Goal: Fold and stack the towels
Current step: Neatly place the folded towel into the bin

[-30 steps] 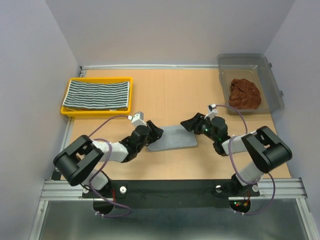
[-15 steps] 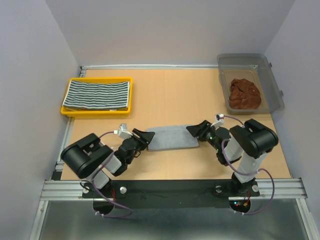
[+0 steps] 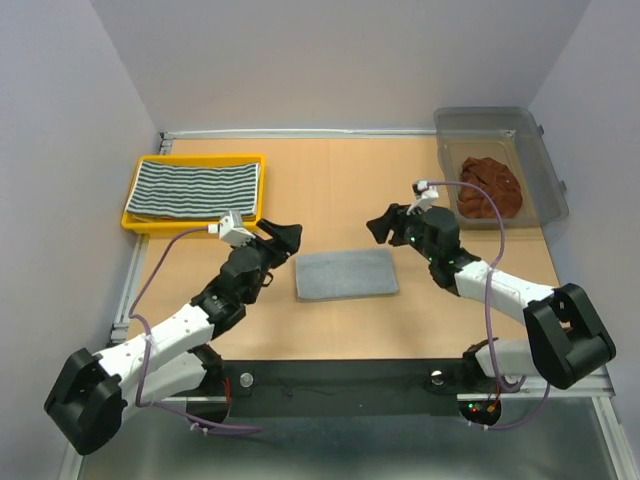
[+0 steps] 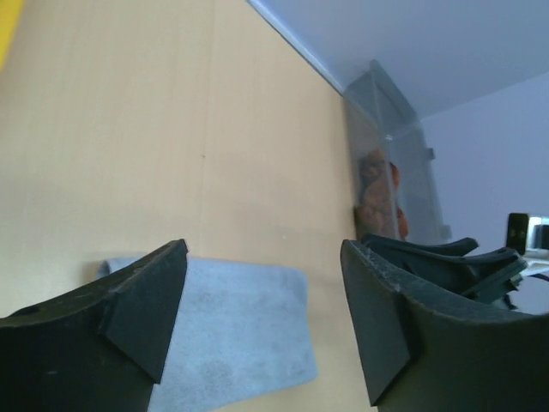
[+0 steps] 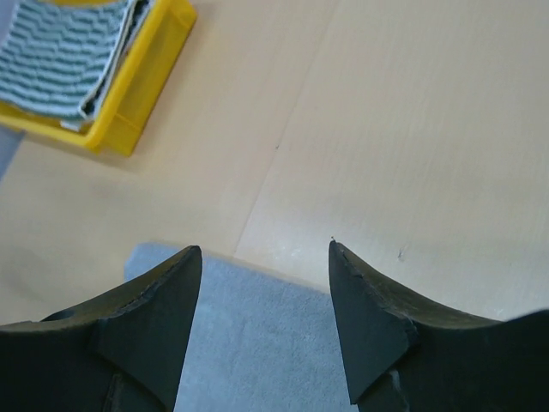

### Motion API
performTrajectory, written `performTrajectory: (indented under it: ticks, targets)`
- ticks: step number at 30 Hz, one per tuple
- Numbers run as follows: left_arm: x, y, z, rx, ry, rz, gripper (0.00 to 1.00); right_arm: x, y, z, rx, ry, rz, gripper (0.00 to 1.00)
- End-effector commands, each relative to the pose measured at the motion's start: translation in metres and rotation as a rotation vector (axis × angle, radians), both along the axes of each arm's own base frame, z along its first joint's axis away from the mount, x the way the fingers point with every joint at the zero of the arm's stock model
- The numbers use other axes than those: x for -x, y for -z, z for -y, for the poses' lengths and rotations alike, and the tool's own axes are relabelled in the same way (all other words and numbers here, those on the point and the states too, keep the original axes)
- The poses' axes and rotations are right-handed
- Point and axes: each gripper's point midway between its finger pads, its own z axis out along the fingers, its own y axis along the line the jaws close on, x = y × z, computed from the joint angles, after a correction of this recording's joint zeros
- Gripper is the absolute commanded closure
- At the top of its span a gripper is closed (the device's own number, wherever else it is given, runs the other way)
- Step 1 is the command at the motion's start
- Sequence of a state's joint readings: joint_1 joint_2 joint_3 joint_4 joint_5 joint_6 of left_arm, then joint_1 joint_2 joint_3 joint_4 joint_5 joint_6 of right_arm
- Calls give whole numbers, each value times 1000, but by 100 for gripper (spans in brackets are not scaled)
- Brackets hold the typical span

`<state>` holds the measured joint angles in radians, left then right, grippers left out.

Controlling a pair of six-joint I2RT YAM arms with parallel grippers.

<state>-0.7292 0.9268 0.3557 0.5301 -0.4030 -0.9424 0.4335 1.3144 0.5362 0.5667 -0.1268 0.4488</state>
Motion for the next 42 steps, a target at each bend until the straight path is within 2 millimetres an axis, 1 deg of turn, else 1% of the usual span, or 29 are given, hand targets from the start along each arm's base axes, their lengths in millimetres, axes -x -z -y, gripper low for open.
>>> performTrajectory:
  ticks: [1,2,3,4,5,6,7,8,9,10,11,12,13,14,15,16,17,18,22,23,25,31,34,35,37,38,40,41,42]
  targets:
    - [4,8,-44,-273,-75,-105,8,23,23,-16,271,-128,-122,34]
    - [1,-8,-53,-289,-91,-82,6,31,28,-29,343,-167,-140,34]
    - [3,-11,-52,-292,-77,-89,3,44,41,-37,383,-213,-172,34]
    - [0,-14,-65,-329,-98,-94,1,41,30,-49,406,-226,-148,34]
    - [1,-16,-71,-359,-91,-115,1,55,37,-66,452,-289,-156,34]
    - [1,-18,-77,-376,-98,-121,1,64,53,-73,508,-324,-204,34]
    - [0,-13,-87,-431,-91,-146,1,72,50,-92,542,-364,-181,34]
    - [-4,-16,-90,-453,-81,-154,1,78,54,-100,575,-386,-190,34]
    - [-5,-12,-92,-479,-63,-175,1,80,56,-106,606,-382,-182,34]
    - [-4,-8,-87,-493,-10,-197,1,85,72,-115,641,-405,-206,34]
    - [-5,0,-96,-529,1,-234,1,86,62,-132,622,-426,-193,34]
    - [-8,5,-96,-542,26,-266,1,98,70,-142,644,-463,-211,34]
    - [-8,9,-99,-551,36,-289,1,101,70,-152,651,-474,-206,34]
    - [-7,15,-100,-558,55,-313,1,104,84,-157,689,-488,-222,34]
    - [-8,20,-107,-580,50,-329,1,112,80,-171,706,-509,-206,35]
    - [-8,23,-109,-586,48,-337,1,112,83,-174,734,-504,-199,35]
    - [-9,26,-114,-595,37,-340,1,120,96,-180,773,-531,-206,35]
    - [-6,33,-116,-597,36,-351,1,119,93,-187,778,-534,-196,35]
    - [-6,38,-116,-588,45,-357,1,119,102,-198,825,-521,-184,36]
    - [-7,38,-116,-589,44,-356,1,122,109,-199,847,-530,-187,37]
    - [-7,40,-118,-587,43,-363,1,122,108,-204,851,-538,-182,37]
    - [-7,43,-114,-581,67,-368,1,127,133,-194,951,-525,-220,41]
    - [-7,48,-112,-571,79,-379,1,133,146,-184,988,-523,-250,51]
    - [-8,47,-110,-559,77,-377,1,134,147,-182,991,-514,-255,60]
    - [-8,51,-104,-540,105,-386,1,130,151,-172,1018,-472,-254,74]
    - [-8,54,-102,-534,114,-393,1,128,149,-171,1020,-458,-248,87]
    - [-5,62,-94,-498,150,-426,1,125,145,-169,1021,-436,-236,96]
    - [-4,69,-91,-479,156,-447,1,122,138,-173,1000,-428,-226,99]
    - [-2,73,-89,-459,161,-459,1,122,135,-175,986,-425,-220,99]
